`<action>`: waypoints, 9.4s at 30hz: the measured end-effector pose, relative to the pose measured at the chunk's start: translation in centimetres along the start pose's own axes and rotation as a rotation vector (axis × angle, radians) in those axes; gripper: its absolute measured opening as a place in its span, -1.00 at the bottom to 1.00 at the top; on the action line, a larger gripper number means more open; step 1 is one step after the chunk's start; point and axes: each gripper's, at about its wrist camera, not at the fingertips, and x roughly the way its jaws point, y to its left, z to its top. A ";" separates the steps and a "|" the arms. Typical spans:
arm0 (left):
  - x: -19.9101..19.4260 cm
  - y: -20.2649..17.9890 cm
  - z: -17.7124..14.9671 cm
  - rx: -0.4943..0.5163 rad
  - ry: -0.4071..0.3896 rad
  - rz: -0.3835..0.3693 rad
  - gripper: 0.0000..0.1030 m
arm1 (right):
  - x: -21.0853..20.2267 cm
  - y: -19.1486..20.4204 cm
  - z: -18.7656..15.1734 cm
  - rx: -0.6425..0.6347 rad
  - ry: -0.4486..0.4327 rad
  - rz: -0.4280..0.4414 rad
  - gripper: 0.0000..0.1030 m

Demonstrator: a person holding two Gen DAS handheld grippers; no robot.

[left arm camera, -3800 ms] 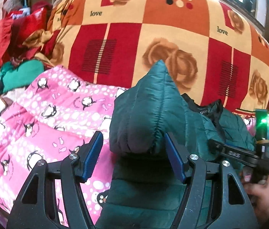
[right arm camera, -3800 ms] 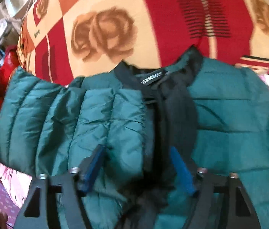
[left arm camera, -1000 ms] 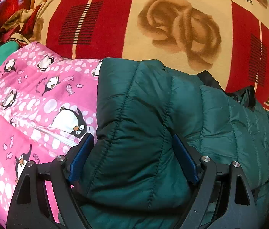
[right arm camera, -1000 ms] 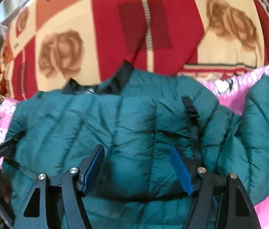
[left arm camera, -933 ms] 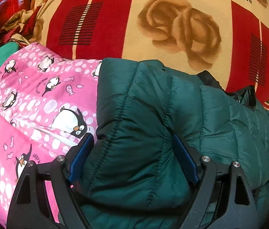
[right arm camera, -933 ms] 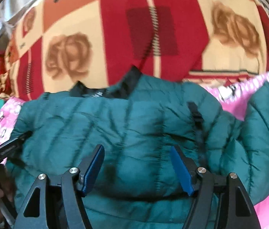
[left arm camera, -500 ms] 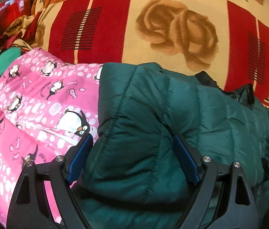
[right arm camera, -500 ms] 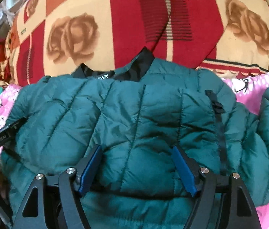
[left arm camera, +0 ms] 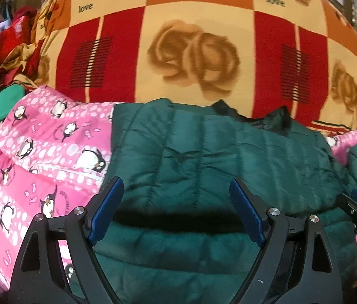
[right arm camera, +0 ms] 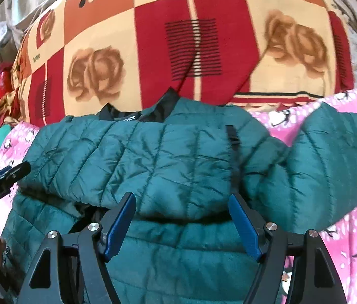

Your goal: Fold large clothes

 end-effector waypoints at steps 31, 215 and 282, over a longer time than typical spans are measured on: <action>1.6 -1.4 -1.4 -0.008 0.068 -0.046 0.67 | -6.3 -29.4 0.4 0.621 -0.147 -0.293 0.44; 6.9 0.9 0.7 0.011 0.022 0.087 0.53 | 3.6 -0.7 1.5 -0.025 0.055 0.072 0.45; 1.6 2.6 0.6 -0.028 0.027 -0.020 0.59 | 3.8 -6.6 0.4 0.181 0.115 0.127 -0.44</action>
